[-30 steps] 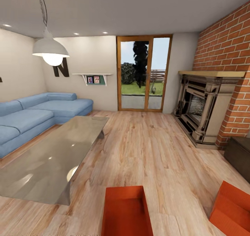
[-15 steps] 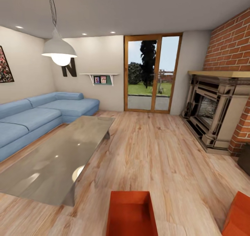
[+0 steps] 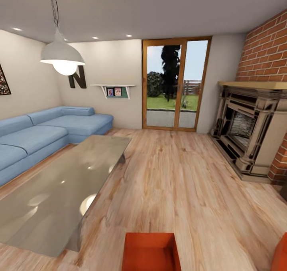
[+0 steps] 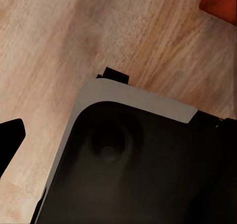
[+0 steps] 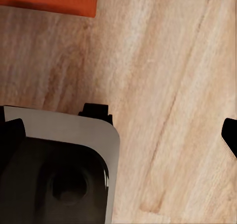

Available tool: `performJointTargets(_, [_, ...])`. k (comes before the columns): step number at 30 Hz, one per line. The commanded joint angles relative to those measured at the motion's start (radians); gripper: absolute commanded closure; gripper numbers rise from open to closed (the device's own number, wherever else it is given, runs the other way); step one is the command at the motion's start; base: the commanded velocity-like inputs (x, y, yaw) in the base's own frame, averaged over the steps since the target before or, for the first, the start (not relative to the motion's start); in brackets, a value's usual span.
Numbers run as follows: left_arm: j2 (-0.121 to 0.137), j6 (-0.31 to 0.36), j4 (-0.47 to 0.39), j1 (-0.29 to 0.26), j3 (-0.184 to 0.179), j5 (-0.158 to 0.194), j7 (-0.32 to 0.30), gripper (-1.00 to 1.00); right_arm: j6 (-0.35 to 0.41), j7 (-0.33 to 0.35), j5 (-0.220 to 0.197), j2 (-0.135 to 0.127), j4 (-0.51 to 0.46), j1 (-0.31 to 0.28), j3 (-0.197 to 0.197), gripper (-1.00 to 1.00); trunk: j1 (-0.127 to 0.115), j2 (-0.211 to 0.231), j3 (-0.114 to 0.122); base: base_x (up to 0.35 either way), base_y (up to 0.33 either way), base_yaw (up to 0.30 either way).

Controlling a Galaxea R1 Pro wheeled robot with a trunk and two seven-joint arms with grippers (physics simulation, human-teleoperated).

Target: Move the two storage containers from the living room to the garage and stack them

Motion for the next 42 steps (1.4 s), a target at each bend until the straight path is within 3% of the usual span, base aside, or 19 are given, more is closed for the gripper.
performJointTargets(1, [0.000, -0.001, -0.001, 0.000, 0.005, -0.001, 0.001, -1.00, -0.005, 0.004, -0.011, 0.000, 0.003, -0.001, 0.007, -1.00, 0.000, 0.000, -0.001, 0.271, 0.000, -0.053])
performJointTargets(23, [-0.002, -0.001, -0.001, 0.000, 0.005, -0.001, 0.001, -1.00, -0.004, 0.003, -0.013, 0.000, 0.003, -0.001, 0.005, -1.00, 0.000, 0.000, -0.001, 0.057, 0.000, -0.119])
performJointTargets(42, [-0.002, 0.000, -0.002, 0.000, 0.006, 0.003, 0.003, -1.00, -0.004, 0.003, -0.013, -0.008, 0.003, -0.001, 0.005, -1.00, 0.000, 0.000, -0.001, -0.021, -0.056, -0.005])
